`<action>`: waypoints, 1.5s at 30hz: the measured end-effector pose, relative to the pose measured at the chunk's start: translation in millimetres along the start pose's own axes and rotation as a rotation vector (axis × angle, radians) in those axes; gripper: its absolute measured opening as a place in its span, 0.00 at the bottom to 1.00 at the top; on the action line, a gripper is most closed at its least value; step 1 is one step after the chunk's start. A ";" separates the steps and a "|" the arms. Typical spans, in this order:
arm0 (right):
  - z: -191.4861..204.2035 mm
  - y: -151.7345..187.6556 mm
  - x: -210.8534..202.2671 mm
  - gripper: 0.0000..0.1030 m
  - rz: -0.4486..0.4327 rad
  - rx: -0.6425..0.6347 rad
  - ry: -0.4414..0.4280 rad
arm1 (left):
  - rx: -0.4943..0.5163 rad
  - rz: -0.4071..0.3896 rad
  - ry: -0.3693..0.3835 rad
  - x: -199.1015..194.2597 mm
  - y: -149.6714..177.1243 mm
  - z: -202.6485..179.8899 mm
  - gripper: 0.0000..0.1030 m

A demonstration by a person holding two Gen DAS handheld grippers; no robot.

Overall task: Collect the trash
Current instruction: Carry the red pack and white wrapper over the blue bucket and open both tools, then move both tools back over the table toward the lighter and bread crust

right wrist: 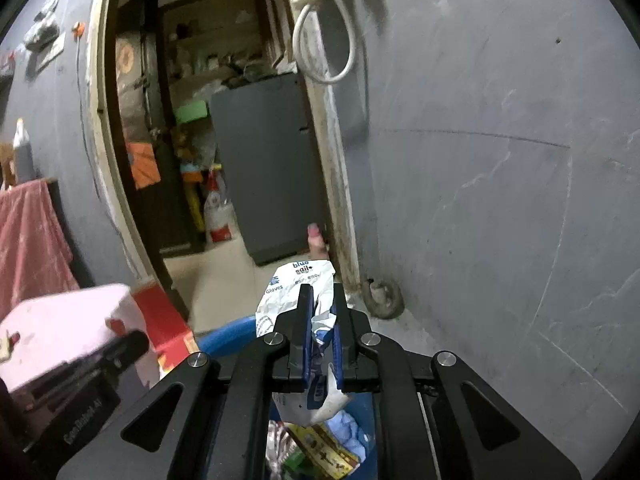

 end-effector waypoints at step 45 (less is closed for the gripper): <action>12.1 -49.2 -37.0 0.72 -0.114 0.040 -0.037 | -0.045 -0.118 -0.018 -66.1 -54.2 36.1 0.78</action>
Point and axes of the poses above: each gripper's, at about its wrist camera, not at the fingertips, and x roughly the way its jaws point, z to its left, y to its underside, the point moved 4 cm from there along x, roughly the way its jaws point, and after that the axes turned 6 degrees about z, right-handed, at the moved point
